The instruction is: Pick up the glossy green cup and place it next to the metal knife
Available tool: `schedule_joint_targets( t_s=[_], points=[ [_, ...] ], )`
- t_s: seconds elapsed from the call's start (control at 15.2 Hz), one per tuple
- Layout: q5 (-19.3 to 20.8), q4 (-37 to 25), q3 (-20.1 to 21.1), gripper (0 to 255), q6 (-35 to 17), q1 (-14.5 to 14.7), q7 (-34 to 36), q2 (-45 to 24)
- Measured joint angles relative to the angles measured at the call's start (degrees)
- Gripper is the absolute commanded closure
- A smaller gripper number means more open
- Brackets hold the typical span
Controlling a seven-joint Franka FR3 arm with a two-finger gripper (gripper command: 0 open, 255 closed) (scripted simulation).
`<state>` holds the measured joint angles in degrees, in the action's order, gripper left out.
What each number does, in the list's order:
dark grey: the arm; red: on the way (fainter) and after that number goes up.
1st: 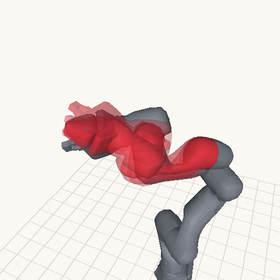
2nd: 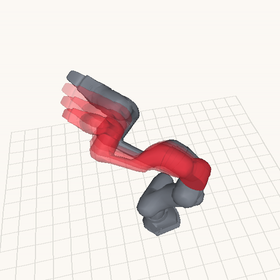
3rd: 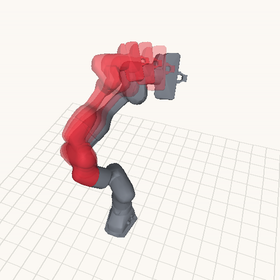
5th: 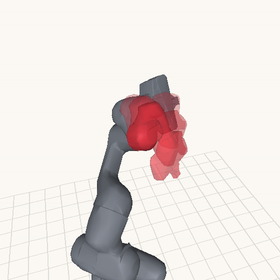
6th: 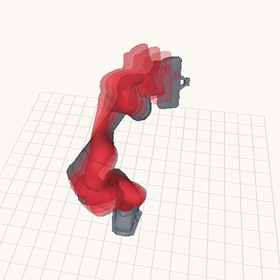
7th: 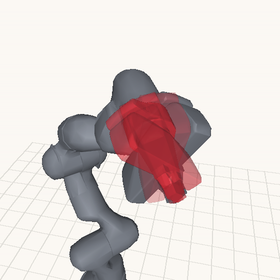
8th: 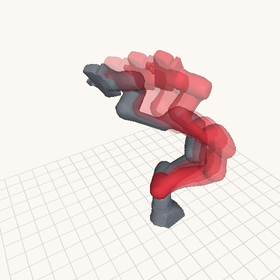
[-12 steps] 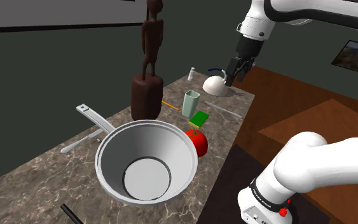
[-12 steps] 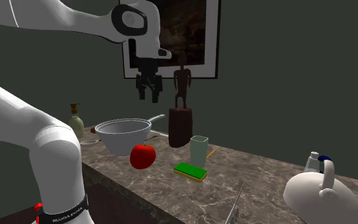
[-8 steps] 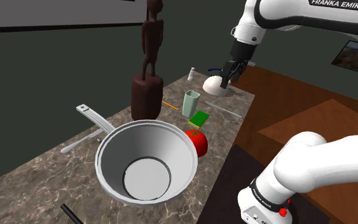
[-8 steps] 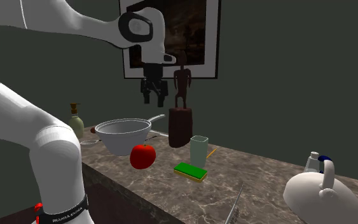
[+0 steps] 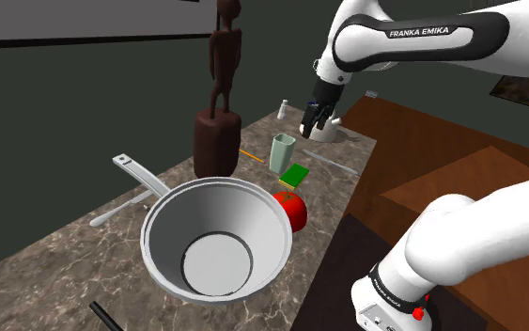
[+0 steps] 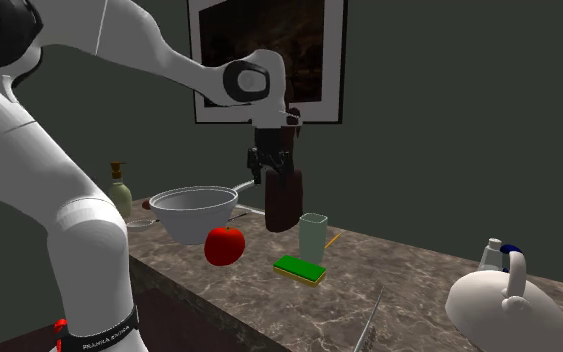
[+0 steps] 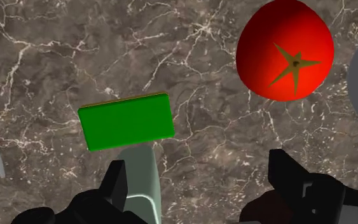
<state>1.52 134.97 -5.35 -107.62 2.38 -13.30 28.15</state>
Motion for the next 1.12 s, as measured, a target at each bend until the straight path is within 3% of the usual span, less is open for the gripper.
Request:
schedule_joint_targets(
  t_s=[0.66,1.12],
  points=[
    [-0.8,-7.2,-2.1,0,-15.3,1.3,-7.9,-20.4],
    [-1.4,-6.2,-2.3,0,-20.9,1.4,-9.2,-24.7]
  ],
)
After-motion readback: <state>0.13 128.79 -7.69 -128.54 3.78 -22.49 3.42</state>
